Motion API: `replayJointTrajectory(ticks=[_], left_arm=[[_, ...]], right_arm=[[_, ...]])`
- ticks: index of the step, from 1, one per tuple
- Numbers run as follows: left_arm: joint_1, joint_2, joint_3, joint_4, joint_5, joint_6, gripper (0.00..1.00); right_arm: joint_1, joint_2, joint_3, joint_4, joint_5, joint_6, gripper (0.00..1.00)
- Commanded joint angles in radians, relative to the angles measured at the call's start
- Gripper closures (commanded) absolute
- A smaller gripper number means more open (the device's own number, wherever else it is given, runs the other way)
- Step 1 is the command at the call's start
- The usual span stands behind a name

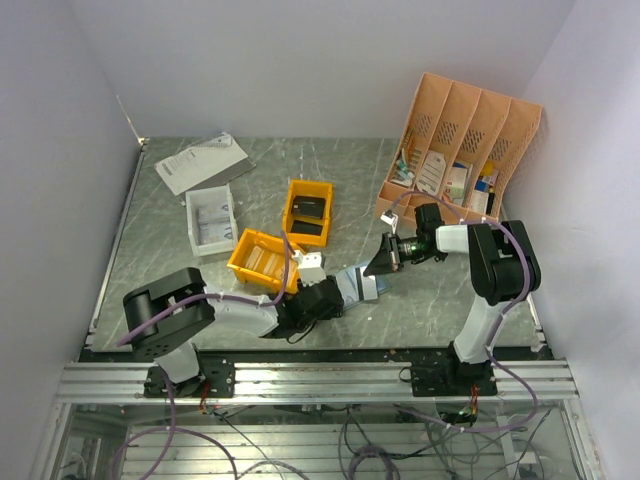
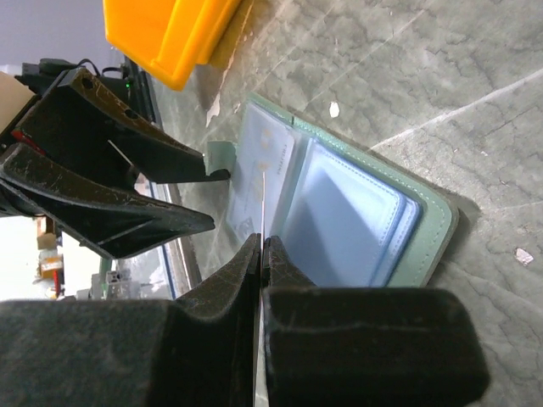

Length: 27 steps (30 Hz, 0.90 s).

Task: Put the credit cards into the card holder
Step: Insert the credit card into the card holder.

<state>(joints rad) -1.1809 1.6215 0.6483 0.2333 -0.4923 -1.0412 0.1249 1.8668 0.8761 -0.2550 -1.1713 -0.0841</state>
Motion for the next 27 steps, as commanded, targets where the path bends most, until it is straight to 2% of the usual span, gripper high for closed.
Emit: replayJointTrajectory(ticks=[1,12,21,27], left_arm=[[0.017,0.044,-0.002,-0.040,0.026,-0.014,0.43],[0.034,0.082,0.020,-0.059,0.053,0.004,0.47],[0.040,0.086,0.014,-0.071,0.050,0.001,0.48],[0.044,0.089,0.006,-0.065,0.053,-0.001,0.48]], right_arm=[[0.010,0.023,0.021,-0.004,-0.013,-0.012,1.00],[0.015,0.076,0.071,0.041,-0.044,0.060,1.00],[0.015,0.085,0.038,0.107,-0.021,0.126,1.00],[0.014,0.079,0.032,0.072,0.001,0.131,1.00]])
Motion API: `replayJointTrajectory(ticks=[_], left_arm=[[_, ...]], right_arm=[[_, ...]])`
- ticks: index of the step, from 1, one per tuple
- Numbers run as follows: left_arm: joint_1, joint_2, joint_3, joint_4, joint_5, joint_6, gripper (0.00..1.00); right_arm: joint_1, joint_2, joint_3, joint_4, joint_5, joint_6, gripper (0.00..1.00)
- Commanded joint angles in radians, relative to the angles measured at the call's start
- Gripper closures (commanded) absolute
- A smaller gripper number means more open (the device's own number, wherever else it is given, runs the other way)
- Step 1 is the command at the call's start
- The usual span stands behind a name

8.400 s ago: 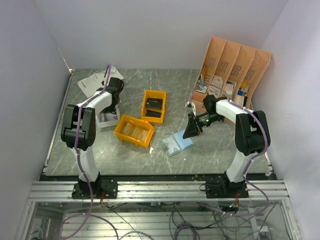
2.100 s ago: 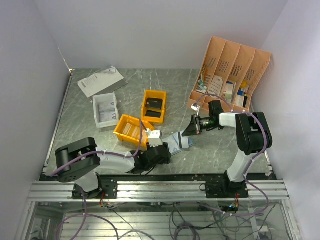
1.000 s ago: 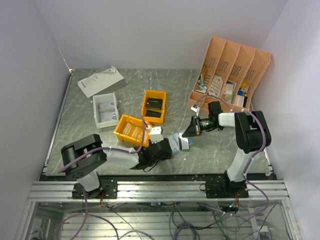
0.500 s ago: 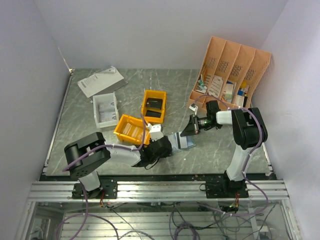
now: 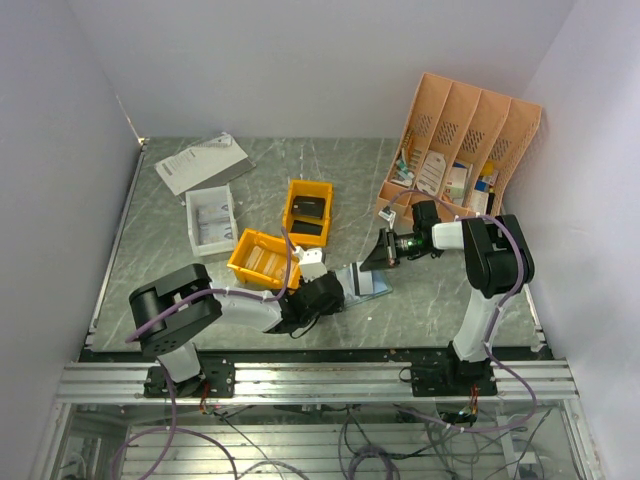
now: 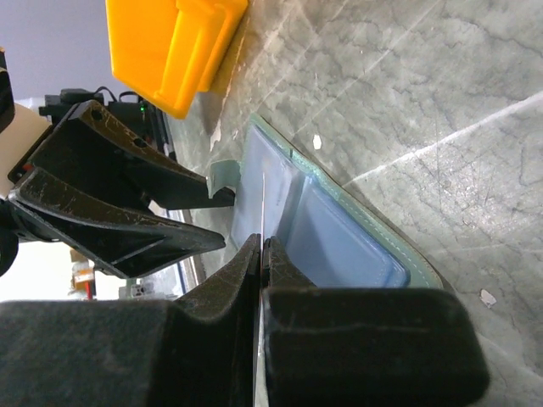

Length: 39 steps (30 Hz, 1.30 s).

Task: Put the credit cards into the card holder
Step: Insert the credit card into the card holder.

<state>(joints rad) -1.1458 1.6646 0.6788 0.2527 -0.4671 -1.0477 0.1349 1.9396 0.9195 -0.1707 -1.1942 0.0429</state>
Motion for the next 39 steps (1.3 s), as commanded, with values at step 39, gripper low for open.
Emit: replayJointTrajectory(ticks=[39], left_arm=[[0.017,0.069,-0.020,-0.076,0.057,0.008,0.52]], right_arm=[[-0.026,0.031,-0.046,0.066,0.025,0.107,1.00]])
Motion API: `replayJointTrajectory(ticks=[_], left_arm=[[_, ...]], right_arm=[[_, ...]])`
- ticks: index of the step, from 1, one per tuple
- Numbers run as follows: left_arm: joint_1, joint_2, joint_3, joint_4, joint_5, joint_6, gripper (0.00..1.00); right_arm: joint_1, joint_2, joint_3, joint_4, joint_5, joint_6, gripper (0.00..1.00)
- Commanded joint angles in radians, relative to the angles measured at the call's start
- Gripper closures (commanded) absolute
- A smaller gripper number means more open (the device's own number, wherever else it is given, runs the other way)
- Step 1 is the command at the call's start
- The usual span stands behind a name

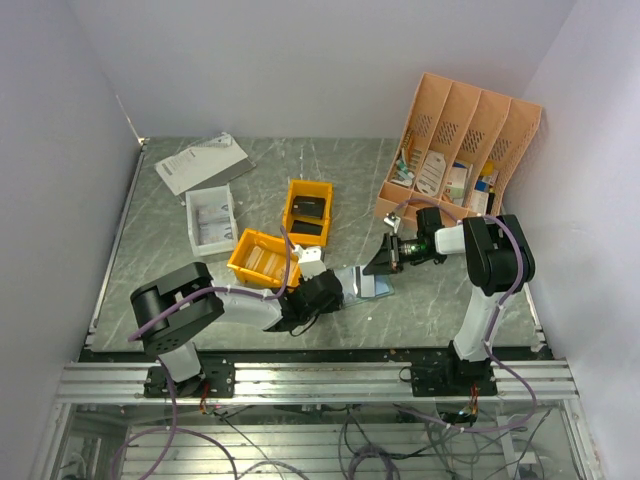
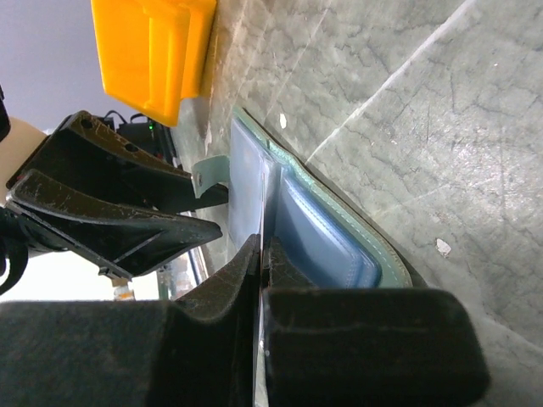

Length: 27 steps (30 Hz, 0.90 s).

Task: Put the credit cards into the card holder
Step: Insert the credit card into the card holder.

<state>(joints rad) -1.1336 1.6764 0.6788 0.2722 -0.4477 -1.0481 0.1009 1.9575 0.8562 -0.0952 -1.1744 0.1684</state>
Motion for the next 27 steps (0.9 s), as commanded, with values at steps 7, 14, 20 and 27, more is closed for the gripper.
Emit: replayJointTrajectory(ticks=[7,14,20,27], left_arm=[[0.005,0.063,-0.013,-0.102,0.040,0.010,0.53],[0.006,0.063,-0.006,-0.111,0.038,0.015,0.53],[0.008,0.072,0.009,-0.119,0.042,0.024,0.53],[0.010,0.072,0.014,-0.126,0.043,0.029,0.53]], right_arm=[[0.012,0.006,0.015,-0.023,-0.008,-0.031,1.00],[0.010,-0.020,0.008,-0.078,0.013,-0.057,1.00],[0.011,-0.028,0.008,-0.078,0.040,-0.040,1.00],[0.011,0.010,0.026,-0.098,0.081,-0.007,1.00]])
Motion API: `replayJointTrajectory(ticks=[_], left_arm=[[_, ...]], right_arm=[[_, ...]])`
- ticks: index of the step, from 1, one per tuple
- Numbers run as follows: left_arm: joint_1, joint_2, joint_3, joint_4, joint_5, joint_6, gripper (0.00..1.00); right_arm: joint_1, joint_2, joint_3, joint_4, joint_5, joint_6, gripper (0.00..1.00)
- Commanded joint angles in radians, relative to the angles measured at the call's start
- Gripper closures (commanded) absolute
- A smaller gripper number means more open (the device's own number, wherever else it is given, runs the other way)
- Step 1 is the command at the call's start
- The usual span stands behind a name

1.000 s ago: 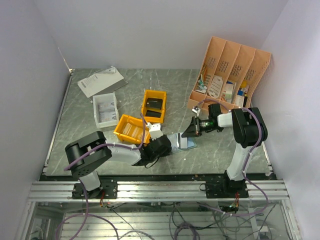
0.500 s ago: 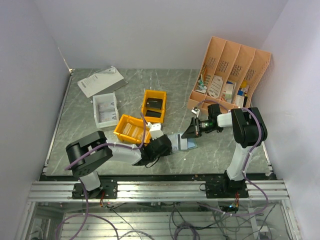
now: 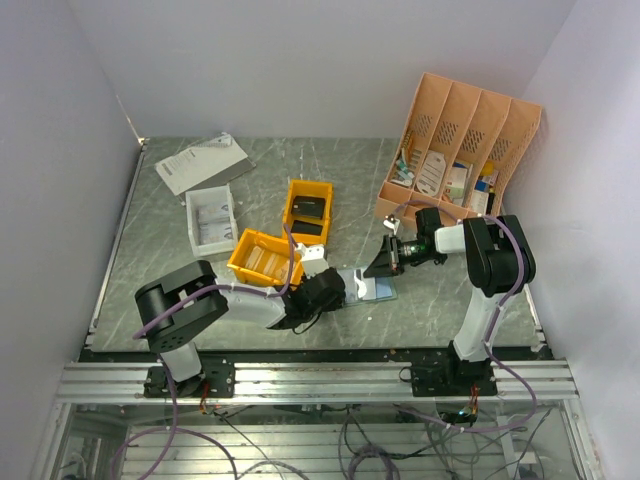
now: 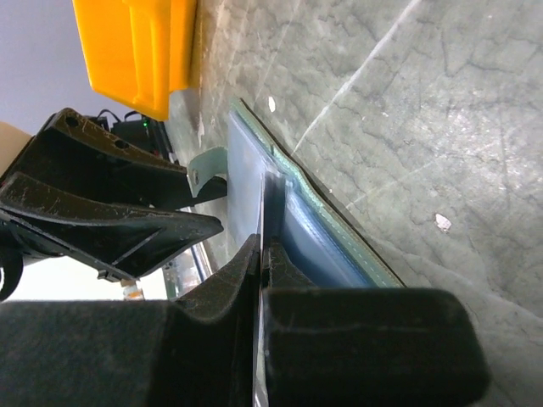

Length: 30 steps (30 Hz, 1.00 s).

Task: Put the credit cards into the card holder
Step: Insert the credit card into the card holder.

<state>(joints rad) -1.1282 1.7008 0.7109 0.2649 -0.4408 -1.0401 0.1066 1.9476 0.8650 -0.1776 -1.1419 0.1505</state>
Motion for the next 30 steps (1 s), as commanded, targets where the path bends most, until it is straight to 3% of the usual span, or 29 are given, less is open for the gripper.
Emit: replayJointTrajectory(ticks=[1,9,30], left_arm=[[0.005,0.047,-0.019,-0.117,0.037,0.021,0.53],[0.008,0.052,-0.018,-0.116,0.042,0.024,0.53],[0.011,0.074,-0.003,-0.112,0.063,0.034,0.53]], right_arm=[[0.005,0.020,0.016,-0.016,0.055,0.017,1.00],[0.005,-0.032,-0.018,0.029,0.114,0.104,1.00],[0.044,0.008,0.006,0.008,0.068,0.076,1.00]])
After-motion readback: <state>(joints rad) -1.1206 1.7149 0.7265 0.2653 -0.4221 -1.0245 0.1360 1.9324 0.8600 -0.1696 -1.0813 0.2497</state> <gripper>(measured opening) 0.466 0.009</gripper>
